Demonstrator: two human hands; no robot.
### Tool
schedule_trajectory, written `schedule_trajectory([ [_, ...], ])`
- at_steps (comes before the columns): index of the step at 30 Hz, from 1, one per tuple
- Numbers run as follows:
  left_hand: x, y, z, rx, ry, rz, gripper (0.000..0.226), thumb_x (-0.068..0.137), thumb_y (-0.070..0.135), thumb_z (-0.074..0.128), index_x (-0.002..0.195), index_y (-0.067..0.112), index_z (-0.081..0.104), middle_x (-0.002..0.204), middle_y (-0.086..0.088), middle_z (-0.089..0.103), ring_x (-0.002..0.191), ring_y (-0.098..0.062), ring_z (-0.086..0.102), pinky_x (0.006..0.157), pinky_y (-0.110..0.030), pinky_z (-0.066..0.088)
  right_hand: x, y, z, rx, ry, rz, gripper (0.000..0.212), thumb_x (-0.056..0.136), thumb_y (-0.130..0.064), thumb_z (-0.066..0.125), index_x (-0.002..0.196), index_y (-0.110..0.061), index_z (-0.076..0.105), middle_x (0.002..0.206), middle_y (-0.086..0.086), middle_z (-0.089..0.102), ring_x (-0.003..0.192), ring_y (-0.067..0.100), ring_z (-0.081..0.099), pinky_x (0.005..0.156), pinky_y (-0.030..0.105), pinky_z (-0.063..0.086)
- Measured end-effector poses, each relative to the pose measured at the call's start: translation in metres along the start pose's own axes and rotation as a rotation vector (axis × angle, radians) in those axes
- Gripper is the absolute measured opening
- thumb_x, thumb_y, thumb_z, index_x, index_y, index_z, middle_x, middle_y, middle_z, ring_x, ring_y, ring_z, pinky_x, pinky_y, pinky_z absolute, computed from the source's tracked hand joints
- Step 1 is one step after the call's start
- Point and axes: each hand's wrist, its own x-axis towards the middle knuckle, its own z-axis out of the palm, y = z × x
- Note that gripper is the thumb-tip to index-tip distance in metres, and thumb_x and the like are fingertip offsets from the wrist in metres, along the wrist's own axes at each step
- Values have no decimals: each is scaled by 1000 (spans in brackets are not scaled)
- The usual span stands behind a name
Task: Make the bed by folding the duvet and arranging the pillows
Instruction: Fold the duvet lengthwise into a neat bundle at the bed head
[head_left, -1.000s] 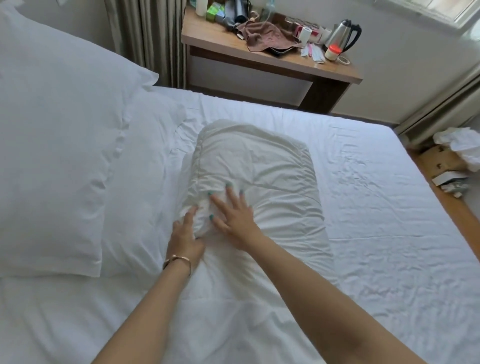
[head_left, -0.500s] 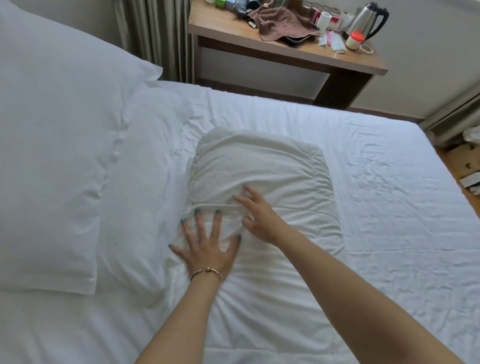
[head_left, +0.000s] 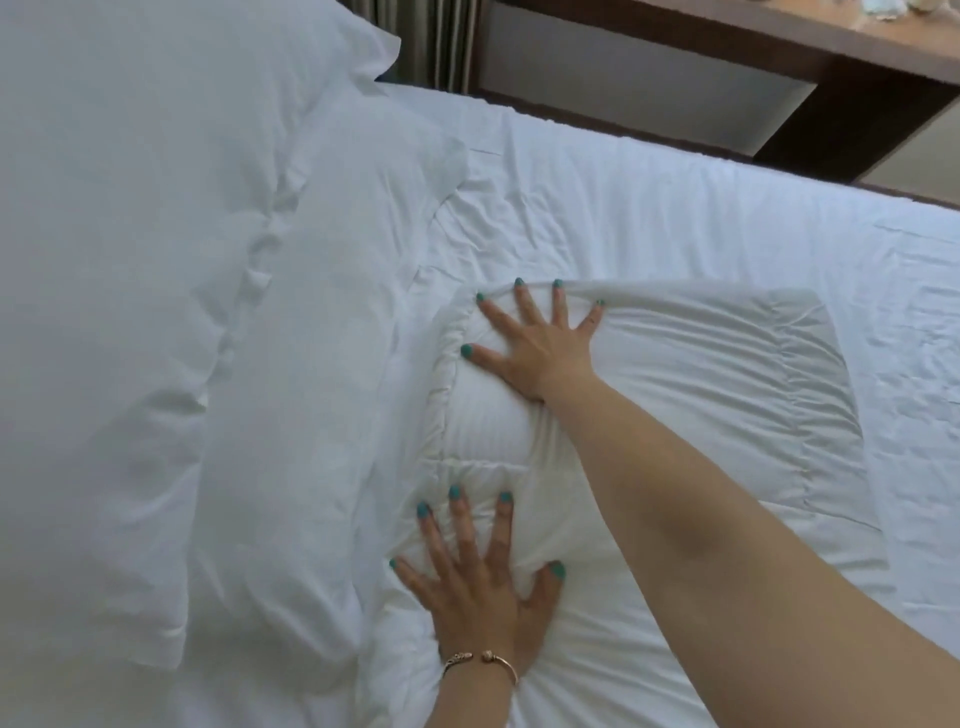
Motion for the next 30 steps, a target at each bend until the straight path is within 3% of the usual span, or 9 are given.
schedule_trajectory([
  [10, 22, -5, 12, 1, 17, 3, 80, 82, 76, 24, 151, 36, 18, 158, -12, 18, 143, -44, 13, 100, -77, 12, 23, 2, 28, -11, 70, -7, 74, 75, -87, -1, 144, -59, -9, 162, -9, -2, 148, 36, -8, 101, 77, -9],
  [15, 20, -4, 13, 16, 22, -16, 79, 83, 77, 19, 151, 37, 13, 159, -11, 14, 144, -43, 12, 99, -77, 13, 12, -2, 29, 2, 156, 40, 70, 85, -78, 4, 149, -50, 3, 163, -2, 8, 148, 35, 2, 112, 66, -5],
  [18, 16, -3, 13, 10, 25, -6, 79, 82, 77, 20, 150, 37, 12, 159, -10, 12, 145, -42, 10, 99, -77, 14, -14, -2, 30, 71, 264, 77, 63, 95, -64, 10, 153, -38, 14, 162, 1, 15, 148, 31, 10, 117, 53, 5],
  [21, 11, 0, 10, 17, 37, -9, 79, 82, 78, 20, 150, 39, 14, 160, -9, 11, 145, -40, 8, 98, -76, 15, -62, 2, 33, 161, 289, 70, 56, 99, -53, 16, 153, -37, 17, 161, 1, 17, 149, 26, 11, 118, 44, 5],
  [23, 5, 0, 5, 39, 61, 4, 78, 81, 78, 23, 150, 40, 15, 160, -7, 12, 146, -39, 7, 98, -76, 15, -110, 15, 41, 102, 335, 68, 55, 97, -55, 23, 150, -41, 24, 160, -1, 24, 148, 27, 14, 118, 46, 2],
  [25, 0, -1, -5, 65, 80, 15, 76, 80, 71, 30, 149, 42, 19, 159, -4, 16, 146, -37, 10, 99, -76, 15, -162, 49, 47, 14, 397, 199, 56, 92, -63, 30, 146, -48, 29, 158, -4, 27, 148, 28, 12, 117, 53, -3],
  [28, 4, 32, -39, -30, 199, -94, 66, 69, 48, 46, 132, 29, 49, 142, -8, 44, 140, -40, 25, 98, -78, 14, -215, 108, 45, 124, 192, 511, 64, 85, -78, 25, 144, -60, 10, 162, -12, 6, 149, 24, -4, 114, 60, -6],
  [30, 20, 85, -61, -152, 334, -67, 52, 65, 36, 52, 114, 20, 59, 130, -12, 51, 138, -41, 28, 100, -78, 13, -217, 123, 47, 173, 65, 482, 66, 83, -79, 16, 144, -60, -2, 162, -14, -4, 149, 23, -9, 115, 61, -3],
])
